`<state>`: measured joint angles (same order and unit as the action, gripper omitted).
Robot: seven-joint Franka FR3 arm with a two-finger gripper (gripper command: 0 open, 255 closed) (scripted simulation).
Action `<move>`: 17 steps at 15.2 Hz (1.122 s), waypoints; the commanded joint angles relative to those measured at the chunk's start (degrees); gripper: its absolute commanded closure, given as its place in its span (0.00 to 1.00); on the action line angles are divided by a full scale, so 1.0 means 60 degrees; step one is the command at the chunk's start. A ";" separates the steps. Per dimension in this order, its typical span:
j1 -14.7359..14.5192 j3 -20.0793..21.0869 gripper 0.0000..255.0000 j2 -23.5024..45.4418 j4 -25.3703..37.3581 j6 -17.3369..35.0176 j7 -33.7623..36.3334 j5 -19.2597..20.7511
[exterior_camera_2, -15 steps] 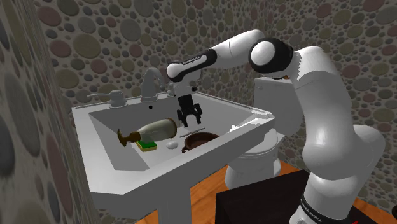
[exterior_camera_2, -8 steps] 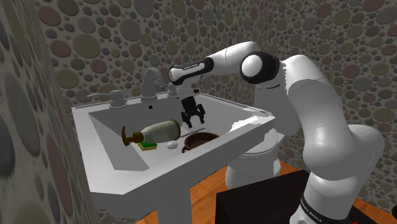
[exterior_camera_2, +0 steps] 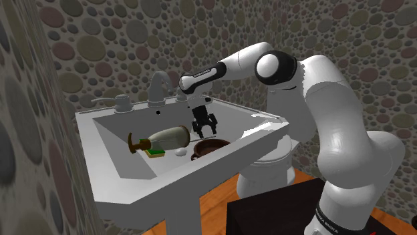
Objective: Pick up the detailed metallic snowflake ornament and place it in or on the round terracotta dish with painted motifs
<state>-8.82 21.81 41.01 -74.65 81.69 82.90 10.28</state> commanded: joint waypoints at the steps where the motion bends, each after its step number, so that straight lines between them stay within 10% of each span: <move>1: 0.0004 0.0000 0.00 -0.0006 -0.0015 0.0009 -0.0002 0.0000; 3: 0.0003 0.0000 0.00 -0.0004 -0.0010 0.0007 -0.0001 0.0000; 4: 0.0003 0.0000 1.00 -0.0004 -0.0010 0.0007 -0.0001 0.0000; 13: -0.0007 -0.0008 1.00 0.0042 0.0048 0.0003 -0.0006 0.0012; 14: -0.0007 -0.0008 0.00 0.0042 0.0048 0.0003 -0.0006 0.0012; 17: 0.0703 0.0873 0.00 -0.1855 -0.2410 0.1953 -0.2126 -0.0165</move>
<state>-6.08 25.36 33.76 -83.97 89.20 74.62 9.80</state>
